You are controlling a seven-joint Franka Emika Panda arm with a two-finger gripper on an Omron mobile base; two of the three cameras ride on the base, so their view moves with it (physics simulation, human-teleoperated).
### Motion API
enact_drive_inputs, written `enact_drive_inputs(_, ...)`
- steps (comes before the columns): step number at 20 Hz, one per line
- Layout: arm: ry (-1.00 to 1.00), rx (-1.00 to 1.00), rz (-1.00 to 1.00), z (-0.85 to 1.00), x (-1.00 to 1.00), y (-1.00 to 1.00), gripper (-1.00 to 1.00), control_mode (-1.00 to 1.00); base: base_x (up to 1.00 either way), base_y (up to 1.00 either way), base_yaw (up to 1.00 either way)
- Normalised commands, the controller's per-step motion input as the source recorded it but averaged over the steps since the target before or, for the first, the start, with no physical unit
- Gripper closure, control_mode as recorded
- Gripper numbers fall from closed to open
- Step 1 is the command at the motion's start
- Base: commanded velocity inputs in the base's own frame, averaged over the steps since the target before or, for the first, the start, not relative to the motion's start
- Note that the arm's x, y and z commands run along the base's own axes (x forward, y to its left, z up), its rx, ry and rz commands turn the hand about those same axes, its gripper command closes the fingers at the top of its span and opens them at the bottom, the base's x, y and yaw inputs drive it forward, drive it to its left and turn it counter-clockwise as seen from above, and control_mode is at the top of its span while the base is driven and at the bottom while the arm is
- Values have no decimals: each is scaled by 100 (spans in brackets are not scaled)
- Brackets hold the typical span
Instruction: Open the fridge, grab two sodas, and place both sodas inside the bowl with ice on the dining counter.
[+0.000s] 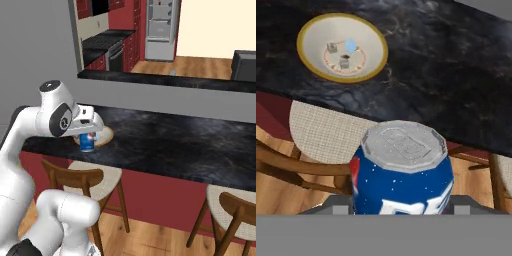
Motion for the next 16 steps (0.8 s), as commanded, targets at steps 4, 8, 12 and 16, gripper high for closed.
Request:
enact_drive_inputs(4,26,-4,18,-22,100,40,100,-100,0,0,0)
enact_drive_inputs(8,22,-1,24,-27,96,38,100,-100,0,0,0)
enact_drive_inputs(12,19,0,25,-36,92,34,100,-100,0,0,0)
enact_drive_inputs(16,15,-2,24,-43,84,31,100,-100,0,0,0)
